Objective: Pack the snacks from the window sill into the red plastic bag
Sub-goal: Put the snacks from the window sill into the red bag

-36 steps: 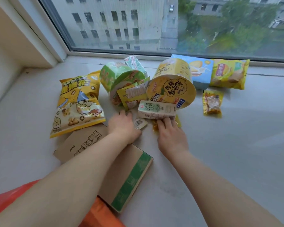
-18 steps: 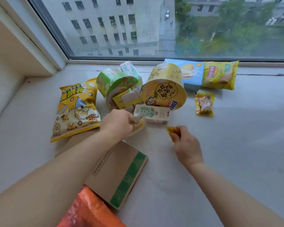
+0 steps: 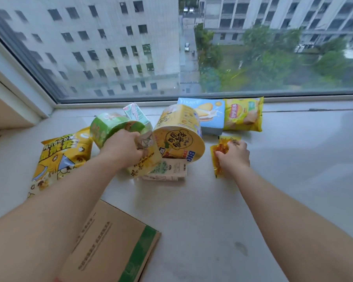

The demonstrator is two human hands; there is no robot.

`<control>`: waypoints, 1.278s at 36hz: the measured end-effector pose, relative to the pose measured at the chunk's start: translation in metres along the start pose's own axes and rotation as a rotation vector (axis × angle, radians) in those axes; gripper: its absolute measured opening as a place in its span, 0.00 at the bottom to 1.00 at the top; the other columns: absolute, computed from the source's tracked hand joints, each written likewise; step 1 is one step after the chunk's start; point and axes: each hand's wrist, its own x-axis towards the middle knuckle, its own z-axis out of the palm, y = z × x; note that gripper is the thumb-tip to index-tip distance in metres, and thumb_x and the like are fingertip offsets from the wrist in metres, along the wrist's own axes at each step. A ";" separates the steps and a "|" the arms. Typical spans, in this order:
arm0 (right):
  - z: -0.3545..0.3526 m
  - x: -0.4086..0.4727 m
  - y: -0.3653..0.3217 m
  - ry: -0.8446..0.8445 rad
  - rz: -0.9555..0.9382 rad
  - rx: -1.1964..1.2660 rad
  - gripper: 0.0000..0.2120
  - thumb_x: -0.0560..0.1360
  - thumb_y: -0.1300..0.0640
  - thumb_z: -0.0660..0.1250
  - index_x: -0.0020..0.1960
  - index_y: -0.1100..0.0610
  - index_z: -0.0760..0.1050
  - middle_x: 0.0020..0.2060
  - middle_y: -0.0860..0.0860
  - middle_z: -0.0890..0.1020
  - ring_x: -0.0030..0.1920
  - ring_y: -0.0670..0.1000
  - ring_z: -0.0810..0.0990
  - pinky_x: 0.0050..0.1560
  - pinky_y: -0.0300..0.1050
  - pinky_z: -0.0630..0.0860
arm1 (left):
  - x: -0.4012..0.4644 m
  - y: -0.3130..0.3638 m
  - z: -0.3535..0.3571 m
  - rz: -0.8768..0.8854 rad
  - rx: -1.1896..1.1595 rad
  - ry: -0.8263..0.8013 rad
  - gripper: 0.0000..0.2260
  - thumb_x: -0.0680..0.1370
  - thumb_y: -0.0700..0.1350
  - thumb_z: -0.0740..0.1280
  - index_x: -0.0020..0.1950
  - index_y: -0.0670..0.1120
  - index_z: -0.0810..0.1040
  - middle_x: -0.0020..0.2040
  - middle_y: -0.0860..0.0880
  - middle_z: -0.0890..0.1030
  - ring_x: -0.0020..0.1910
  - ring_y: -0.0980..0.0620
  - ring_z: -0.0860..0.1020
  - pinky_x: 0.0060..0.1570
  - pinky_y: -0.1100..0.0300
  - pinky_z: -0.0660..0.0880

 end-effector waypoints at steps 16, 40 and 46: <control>0.024 -0.040 0.046 0.160 -0.128 0.219 0.24 0.74 0.61 0.67 0.69 0.58 0.68 0.60 0.61 0.74 0.59 0.62 0.67 0.61 0.48 0.62 | -0.029 -0.012 0.060 -0.118 -0.198 -0.034 0.18 0.75 0.59 0.65 0.60 0.51 0.73 0.55 0.46 0.77 0.61 0.44 0.68 0.56 0.49 0.72; -0.044 -0.240 0.045 -0.214 -0.018 0.315 0.22 0.71 0.59 0.70 0.65 0.57 0.72 0.61 0.55 0.71 0.59 0.54 0.74 0.55 0.40 0.66 | -0.215 0.015 0.032 -0.264 -0.486 0.274 0.15 0.76 0.57 0.65 0.55 0.49 0.75 0.50 0.48 0.76 0.51 0.45 0.76 0.43 0.55 0.71; -0.049 -0.229 0.016 -0.256 -0.121 0.288 0.26 0.69 0.58 0.72 0.66 0.60 0.71 0.63 0.56 0.67 0.62 0.54 0.72 0.62 0.42 0.67 | -0.229 -0.007 0.036 -0.380 -0.551 0.281 0.15 0.75 0.57 0.67 0.53 0.47 0.77 0.51 0.46 0.78 0.52 0.43 0.76 0.47 0.53 0.72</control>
